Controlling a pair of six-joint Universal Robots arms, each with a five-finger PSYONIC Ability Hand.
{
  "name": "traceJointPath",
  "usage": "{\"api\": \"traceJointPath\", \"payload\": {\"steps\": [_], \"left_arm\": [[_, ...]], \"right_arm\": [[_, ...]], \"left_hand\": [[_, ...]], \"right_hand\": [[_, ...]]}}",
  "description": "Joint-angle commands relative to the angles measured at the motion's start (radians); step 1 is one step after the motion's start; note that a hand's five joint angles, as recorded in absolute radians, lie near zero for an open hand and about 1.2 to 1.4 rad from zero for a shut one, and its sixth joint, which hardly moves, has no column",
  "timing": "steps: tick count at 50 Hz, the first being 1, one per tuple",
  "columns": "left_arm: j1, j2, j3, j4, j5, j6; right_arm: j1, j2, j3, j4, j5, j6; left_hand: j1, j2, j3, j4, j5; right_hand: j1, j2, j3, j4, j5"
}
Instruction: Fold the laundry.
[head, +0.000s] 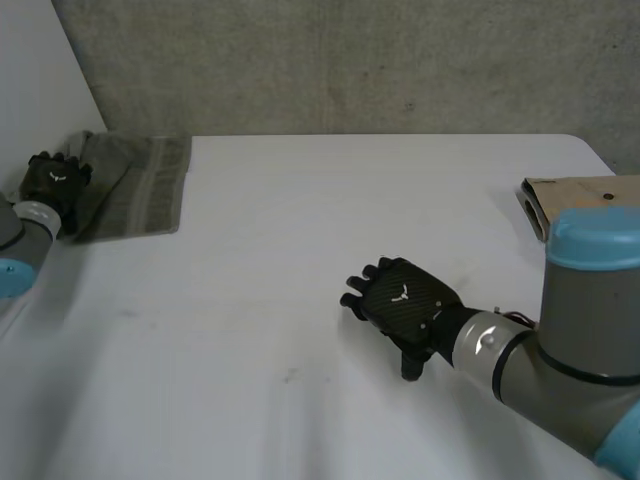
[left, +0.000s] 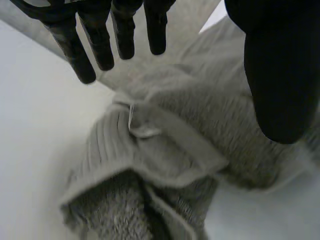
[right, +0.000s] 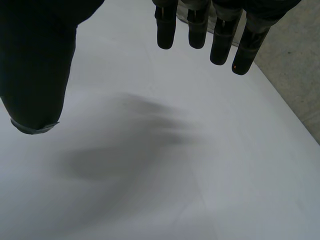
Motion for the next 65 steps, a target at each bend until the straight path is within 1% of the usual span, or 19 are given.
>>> {"api": "traceJointPath", "payload": {"steps": [1, 3, 4, 8, 11, 12, 15, 19, 20, 24, 26, 27, 29, 32, 39, 45, 51, 58, 65], "left_arm": [[-0.011, -0.089, 0.130, 0.001, -0.085, 0.021], [-0.027, -0.063, 0.109, 0.008, -0.122, 0.018], [-0.059, -0.008, 0.074, 0.020, -0.170, 0.007], [-0.162, 0.164, -0.102, 0.113, -0.226, -0.048], [-0.211, 0.290, -0.244, 0.193, -0.224, -0.127], [-0.240, 0.383, -0.338, 0.230, -0.223, -0.193], [-0.292, 0.508, -0.466, 0.259, -0.218, -0.295], [-0.421, 0.677, -0.647, 0.244, -0.203, -0.446], [-0.479, 0.726, -0.717, 0.227, -0.177, -0.491], [-0.576, 0.801, -0.842, 0.221, -0.110, -0.519], [-0.568, 0.803, -0.850, 0.232, -0.106, -0.516], [-0.550, 0.792, -0.850, 0.236, -0.106, -0.501], [-0.532, 0.775, -0.844, 0.239, -0.106, -0.468], [-0.475, 0.715, -0.801, 0.242, -0.108, -0.354], [-0.283, 0.559, -0.628, 0.210, -0.093, -0.093], [-0.194, 0.401, -0.455, 0.175, -0.071, -0.016], [-0.115, 0.228, -0.243, 0.088, -0.007, 0.078], [-0.018, 0.059, -0.060, 0.046, -0.011, 0.196], [0.007, -0.051, 0.073, 0.012, -0.013, 0.208]], "right_arm": [[-0.042, -0.038, 0.065, -0.015, -0.001, 0.000], [-0.071, -0.048, 0.077, -0.021, -0.001, 0.000], [-0.079, -0.051, 0.080, -0.024, -0.001, 0.000], [-0.091, -0.061, 0.086, -0.035, -0.001, 0.000], [-0.093, -0.068, 0.083, -0.037, 0.002, 0.000], [-0.093, -0.071, 0.081, -0.037, 0.004, 0.000], [-0.099, -0.085, 0.077, -0.040, 0.005, 0.003], [-0.108, -0.105, 0.069, -0.049, 0.008, 0.014], [-0.111, -0.110, 0.069, -0.049, 0.007, 0.017], [-0.128, -0.117, 0.069, -0.049, 0.007, 0.016], [-0.130, -0.117, 0.071, -0.049, 0.002, 0.016], [-0.133, -0.117, 0.075, -0.049, 0.002, 0.016], [-0.134, -0.117, 0.078, -0.049, 0.001, 0.014], [-0.134, -0.116, 0.085, -0.051, 0.001, 0.014], [-0.134, -0.116, 0.091, -0.052, 0.001, 0.011], [-0.134, -0.113, 0.091, -0.055, 0.001, 0.011], [-0.134, -0.104, 0.094, -0.064, 0.001, 0.008], [-0.142, -0.091, 0.091, -0.066, 0.001, 0.005], [-0.142, -0.078, 0.092, -0.081, 0.002, 0.003]], "left_hand": [[1.134, 1.132, 1.129, 1.136, 1.127], [1.146, 1.143, 1.140, 1.147, 1.139], [1.146, 1.143, 1.140, 1.147, 1.139], [1.146, 1.143, 1.140, 1.147, 1.139], [1.146, 1.143, 1.140, 1.147, 1.139], [1.146, 1.143, 1.140, 1.147, 1.139], [1.146, 1.143, 1.140, 1.147, 1.139], [1.146, 1.143, 1.140, 1.147, 1.139], [1.146, 1.143, 1.140, 1.147, 1.139], [1.146, 1.143, 1.140, 1.147, 1.139], [1.146, 1.143, 1.140, 1.147, 1.139], [0.687, 0.685, 0.682, 0.688, 0.680], [0.180, 0.177, 0.174, 0.181, 0.172], [-0.060, -0.062, -0.066, -0.059, -0.067], [-0.075, -0.077, -0.081, -0.074, -0.082], [-0.075, -0.077, -0.081, -0.074, -0.082], [-0.063, -0.066, -0.069, -0.062, -0.071], [-0.063, -0.066, -0.069, -0.062, -0.071], [-0.069, -0.072, -0.075, -0.068, -0.076]], "right_hand": [[-0.024, -0.046, -0.040, -0.058, -0.067], [-0.024, -0.046, -0.040, -0.058, -0.067], [-0.024, -0.046, -0.040, -0.058, -0.067], [-0.024, -0.046, -0.040, -0.058, -0.067], [-0.024, -0.046, -0.040, -0.058, -0.067], [-0.024, -0.046, -0.040, -0.058, -0.067], [-0.024, -0.046, -0.040, -0.058, -0.067], [-0.024, -0.046, -0.040, -0.058, -0.067], [-0.024, -0.046, -0.040, -0.058, -0.067], [-0.024, -0.046, -0.040, -0.058, -0.067], [-0.024, -0.046, -0.040, -0.058, -0.067], [-0.024, -0.046, -0.040, -0.058, -0.067], [-0.024, -0.046, -0.040, -0.058, -0.067], [-0.024, -0.046, -0.040, -0.058, -0.067], [-0.024, -0.046, -0.040, -0.058, -0.067], [-0.024, -0.046, -0.040, -0.058, -0.067], [-0.024, -0.046, -0.040, -0.058, -0.067], [-0.024, -0.046, -0.040, -0.058, -0.067], [-0.024, -0.046, -0.040, -0.058, -0.067]]}}
